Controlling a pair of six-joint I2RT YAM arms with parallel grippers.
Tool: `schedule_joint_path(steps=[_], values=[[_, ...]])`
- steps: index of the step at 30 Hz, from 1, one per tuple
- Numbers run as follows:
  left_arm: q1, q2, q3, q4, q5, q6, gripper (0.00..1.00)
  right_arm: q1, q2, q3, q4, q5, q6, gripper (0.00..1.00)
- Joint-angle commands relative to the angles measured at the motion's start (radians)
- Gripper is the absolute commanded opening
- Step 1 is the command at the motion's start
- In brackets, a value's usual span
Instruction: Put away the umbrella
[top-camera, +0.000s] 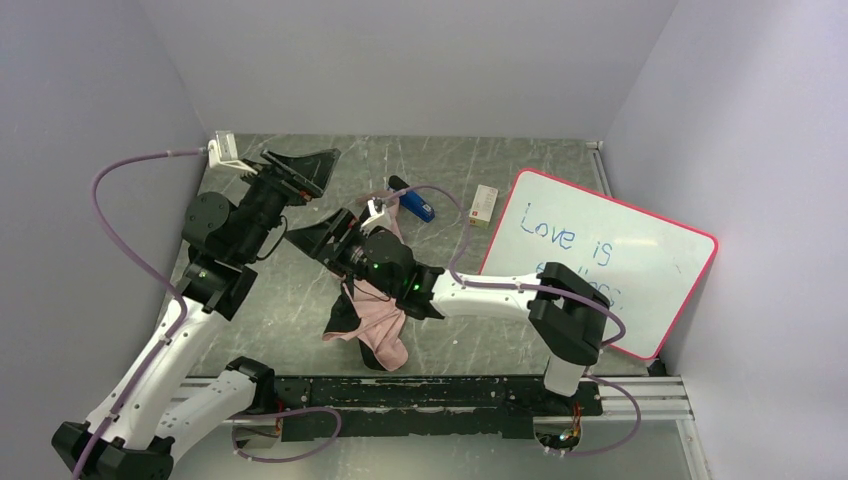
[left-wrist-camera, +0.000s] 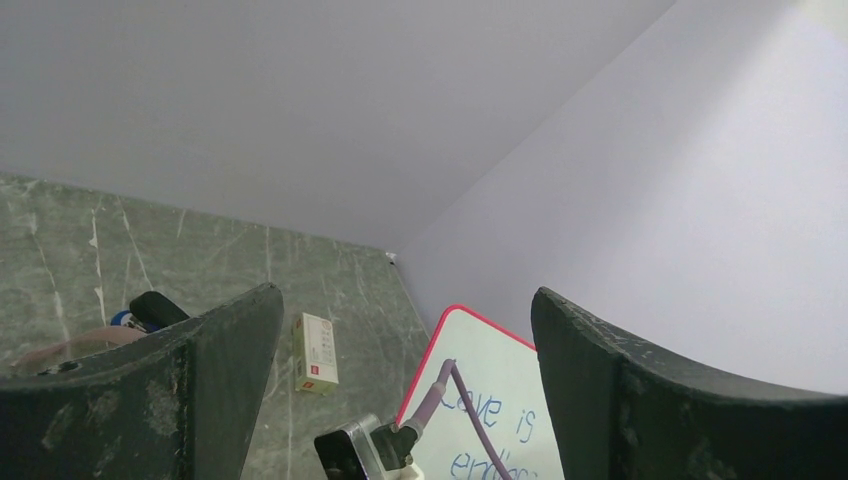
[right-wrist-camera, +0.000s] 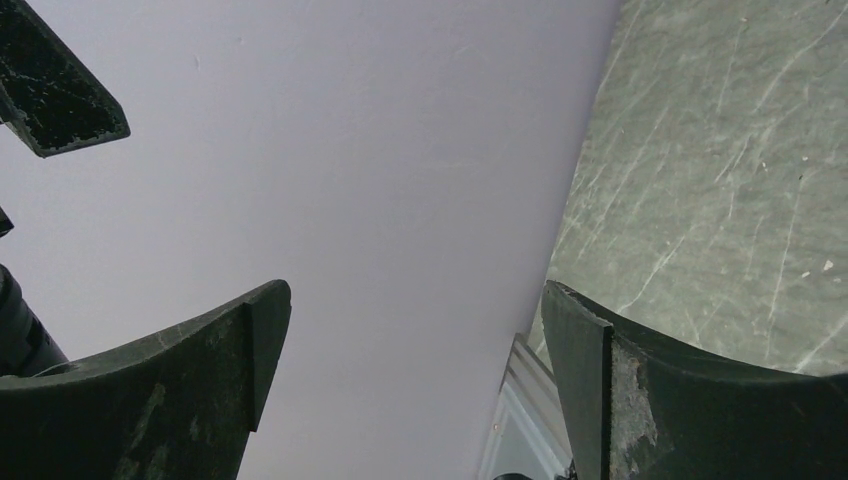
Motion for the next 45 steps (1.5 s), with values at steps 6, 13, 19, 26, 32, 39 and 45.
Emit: schedule_joint_path(steps=[6,13,19,26,32,39,45], values=[[-0.008,-0.023,-0.001,-0.022,-0.021,-0.039,0.97,0.01,-0.039,0.031,-0.076,0.028,0.031,1.0],[0.009,-0.002,0.009,-0.087,-0.017,-0.046,0.97,0.02,-0.029,0.046,-0.143,0.061,0.057,1.0],[0.024,0.015,0.024,-0.035,0.002,-0.031,0.97,0.031,-0.026,0.088,-0.179,0.123,0.015,1.0],[0.043,0.126,0.298,-0.209,-0.022,0.318,0.97,0.029,-0.055,0.156,-0.331,0.175,-0.168,1.0],[0.044,0.198,0.466,-0.4,-0.184,0.684,0.97,-0.023,-0.194,0.142,-0.54,0.271,-0.402,1.0],[0.045,0.192,0.403,-0.464,-0.34,0.904,0.97,-0.197,-0.326,0.129,-0.88,0.219,-0.697,1.0],[0.044,0.196,0.367,-0.555,-0.361,0.973,0.96,-0.33,-0.336,0.095,-1.002,0.01,-0.988,1.0]])
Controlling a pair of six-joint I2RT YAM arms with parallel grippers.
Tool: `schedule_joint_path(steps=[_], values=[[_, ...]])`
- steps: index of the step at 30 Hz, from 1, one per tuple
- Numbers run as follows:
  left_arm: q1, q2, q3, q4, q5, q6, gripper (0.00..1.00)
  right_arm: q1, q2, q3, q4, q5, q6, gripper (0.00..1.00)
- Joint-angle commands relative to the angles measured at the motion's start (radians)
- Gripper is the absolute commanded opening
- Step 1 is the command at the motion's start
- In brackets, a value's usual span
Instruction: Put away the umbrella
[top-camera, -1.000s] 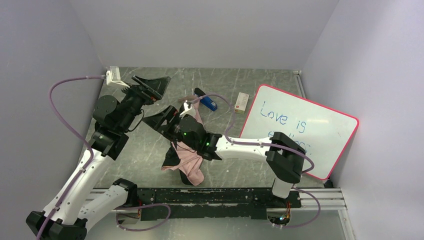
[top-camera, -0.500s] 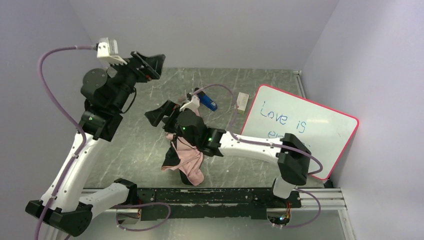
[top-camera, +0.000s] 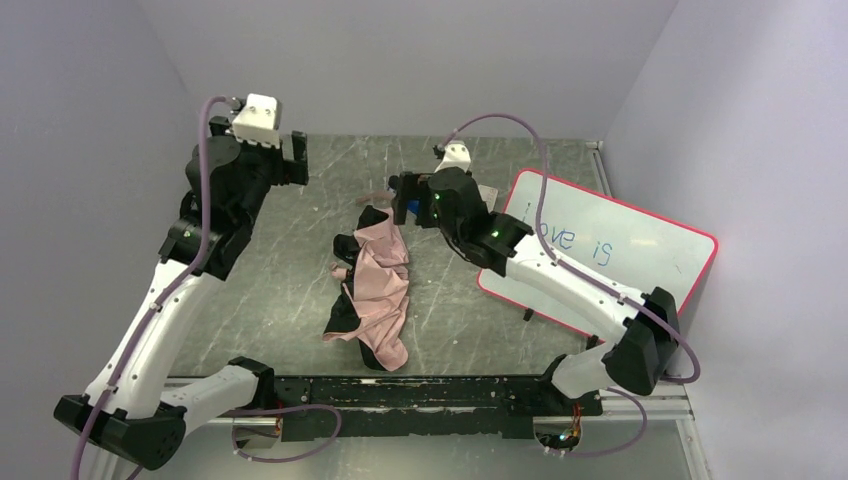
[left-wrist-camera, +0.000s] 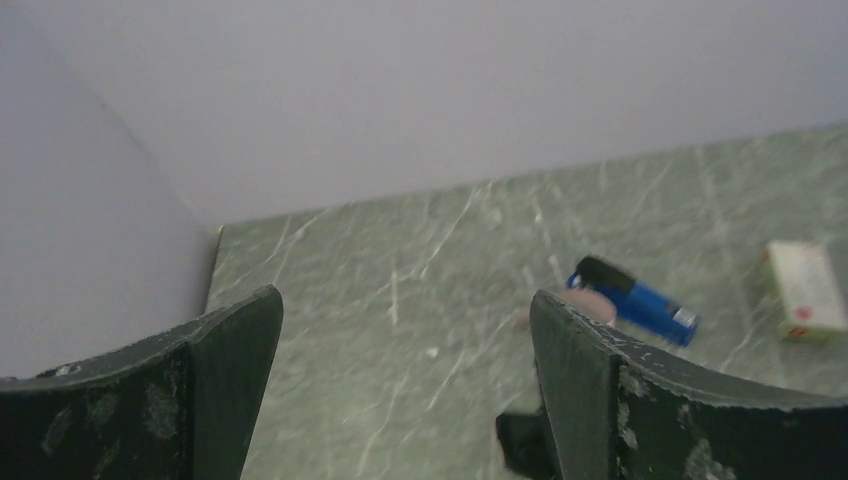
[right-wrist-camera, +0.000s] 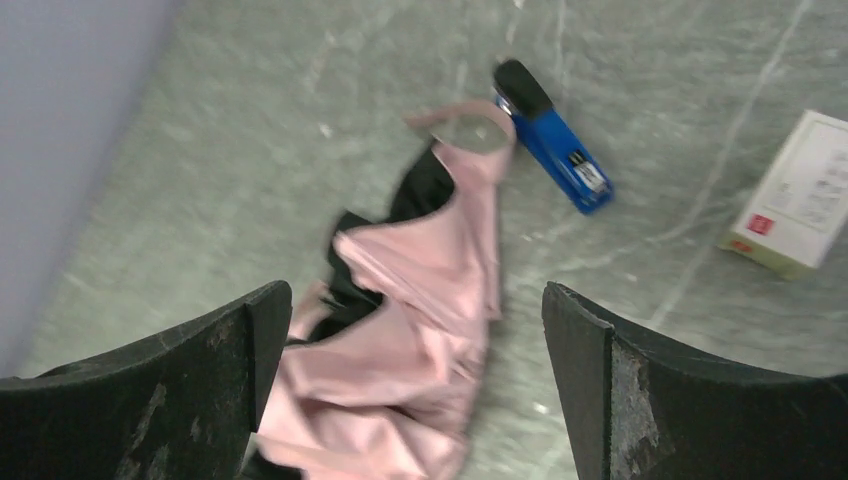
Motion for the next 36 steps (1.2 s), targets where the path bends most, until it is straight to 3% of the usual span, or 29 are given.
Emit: schedule_joint_path(steps=[1,7,14,25,29,36], values=[[0.007,0.017,0.005,-0.123,-0.073,0.094,0.96,-0.06,0.01,-0.043,-0.161,-0.201,-0.296,1.0],[0.009,0.143,0.11,-0.36,0.044,0.09,0.96,-0.119,0.037,-0.115,-0.086,-0.574,-0.524,1.0],[0.01,0.098,0.053,-0.325,0.133,0.128,0.96,-0.138,0.178,-0.081,-0.044,-0.817,-0.74,1.0],[0.01,0.067,0.014,-0.349,0.237,0.173,0.97,-0.135,0.352,-0.071,0.035,-0.954,-0.955,0.96],[0.01,0.056,-0.003,-0.342,0.254,0.18,0.96,-0.129,0.361,-0.133,0.127,-0.948,-1.006,0.95],[0.01,0.056,-0.028,-0.364,0.323,0.201,0.96,-0.11,0.447,-0.119,0.095,-0.946,-1.081,0.93]])
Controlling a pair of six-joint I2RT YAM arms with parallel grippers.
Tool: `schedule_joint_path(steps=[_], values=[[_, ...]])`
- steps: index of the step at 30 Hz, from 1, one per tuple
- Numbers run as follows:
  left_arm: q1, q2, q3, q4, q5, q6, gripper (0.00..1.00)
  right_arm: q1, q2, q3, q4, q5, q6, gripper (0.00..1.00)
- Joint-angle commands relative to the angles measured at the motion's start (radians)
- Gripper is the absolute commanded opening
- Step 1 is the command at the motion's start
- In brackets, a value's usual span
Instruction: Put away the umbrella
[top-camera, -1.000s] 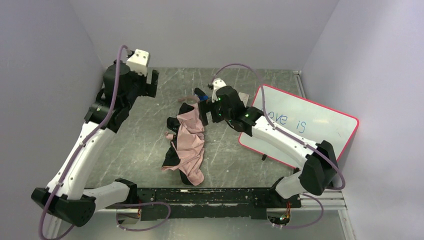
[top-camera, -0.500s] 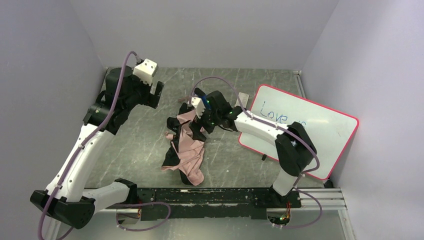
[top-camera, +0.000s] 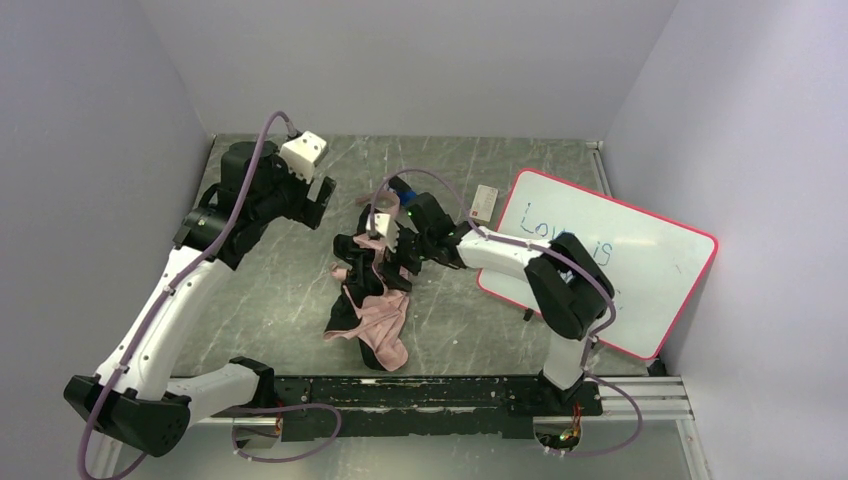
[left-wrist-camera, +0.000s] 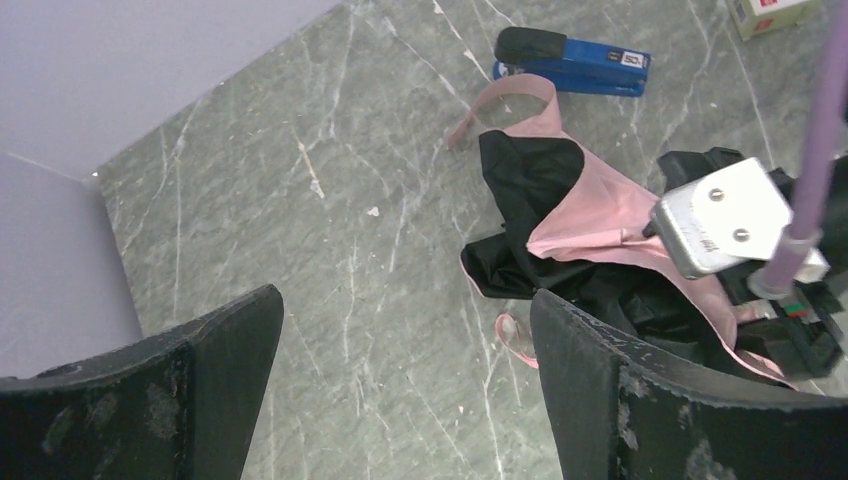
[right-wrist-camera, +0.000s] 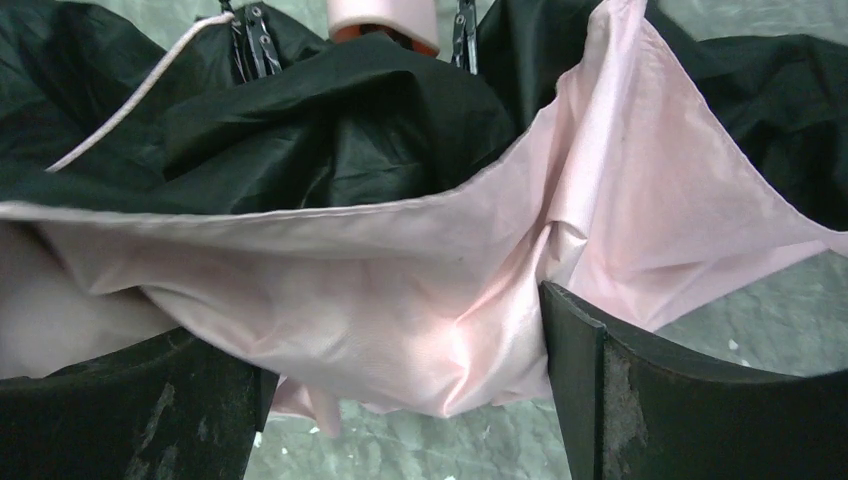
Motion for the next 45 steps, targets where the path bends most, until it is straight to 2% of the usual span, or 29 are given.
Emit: schedule_joint_path(steps=[1,12,16,18,20,30,39,45], values=[[0.007,-0.009,-0.017,-0.024,0.09,0.03,0.96,0.02,0.068,0.007,0.004,0.002,-0.088,0.93],[0.007,-0.017,-0.051,-0.03,0.14,0.054,0.96,0.073,0.176,0.026,-0.074,0.098,-0.191,0.89],[0.007,-0.021,-0.065,-0.03,0.156,0.058,0.96,0.077,0.185,0.011,-0.095,0.127,-0.194,0.73],[0.007,-0.022,-0.069,-0.03,0.167,0.058,0.96,0.083,0.178,-0.011,-0.082,0.151,-0.193,0.56],[0.008,-0.022,-0.075,-0.03,0.174,0.058,0.97,0.094,0.162,-0.036,-0.061,0.177,-0.192,0.43],[0.029,-0.024,-0.102,-0.003,0.297,0.031,0.96,0.226,0.079,-0.202,0.105,0.405,-0.196,0.14],[0.06,-0.017,-0.144,-0.031,0.479,0.102,0.96,0.427,0.023,-0.431,0.435,0.772,-0.212,0.11],[0.06,0.027,-0.197,-0.049,0.545,0.189,0.96,0.523,0.034,-0.51,0.59,0.952,-0.248,0.11]])
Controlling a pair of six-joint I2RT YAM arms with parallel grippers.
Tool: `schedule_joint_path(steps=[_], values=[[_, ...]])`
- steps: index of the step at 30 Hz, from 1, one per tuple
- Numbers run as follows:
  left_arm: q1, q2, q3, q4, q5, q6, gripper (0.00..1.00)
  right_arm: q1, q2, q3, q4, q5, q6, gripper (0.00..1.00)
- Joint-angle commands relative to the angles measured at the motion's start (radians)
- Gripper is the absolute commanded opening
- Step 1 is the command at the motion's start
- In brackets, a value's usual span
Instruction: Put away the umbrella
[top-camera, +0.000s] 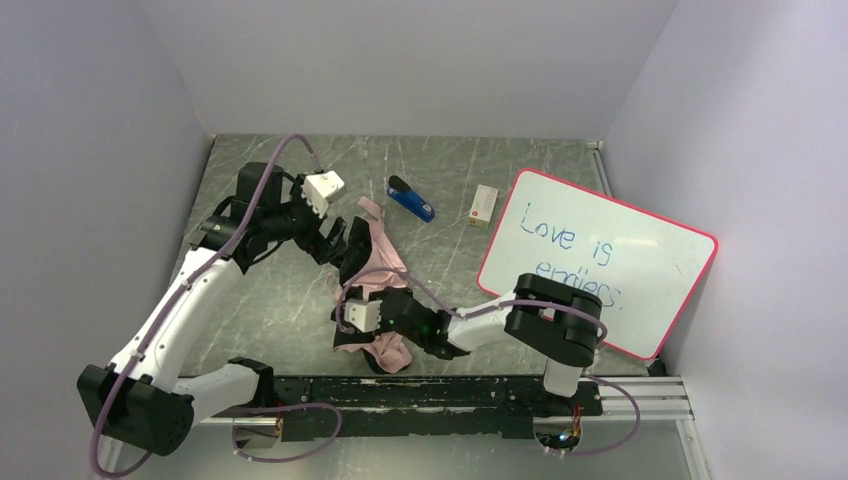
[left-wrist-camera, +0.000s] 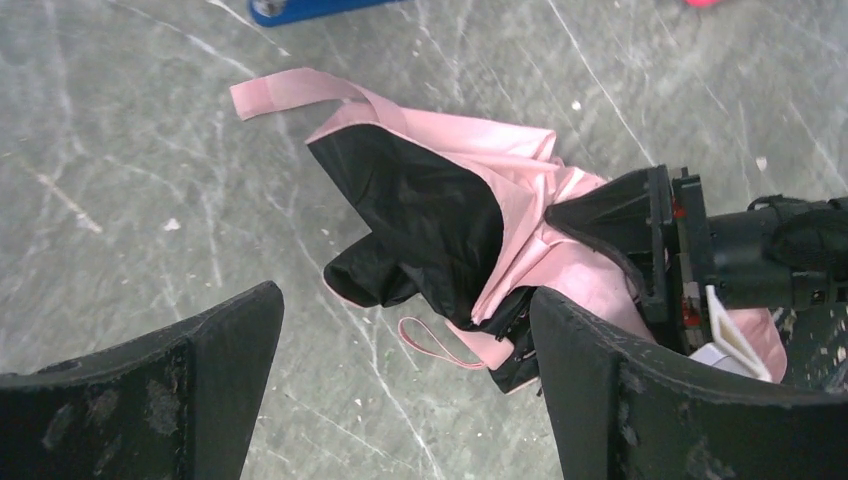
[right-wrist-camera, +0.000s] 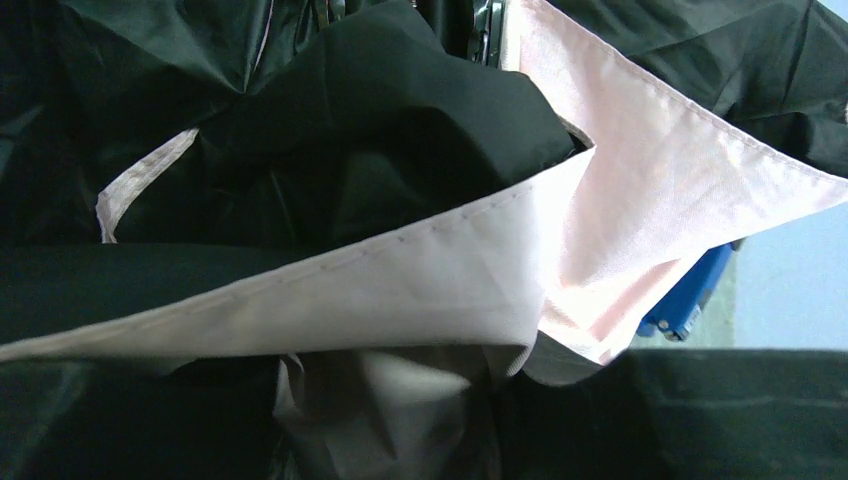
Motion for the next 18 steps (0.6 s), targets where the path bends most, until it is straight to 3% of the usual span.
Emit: schedule_joint_path(steps=[1,7,18], values=[[0.007,0.045,-0.03,-0.029,0.127,0.097,0.97,0.08,0.062,-0.086,-0.009,0.129,-0.02,0.12],[0.007,0.119,-0.052,-0.08,0.275,0.203,0.96,0.138,0.085,-0.107,0.079,0.219,-0.044,0.13],[0.005,0.206,-0.141,-0.085,0.462,0.405,0.96,0.166,0.077,-0.121,0.091,0.234,-0.01,0.14]])
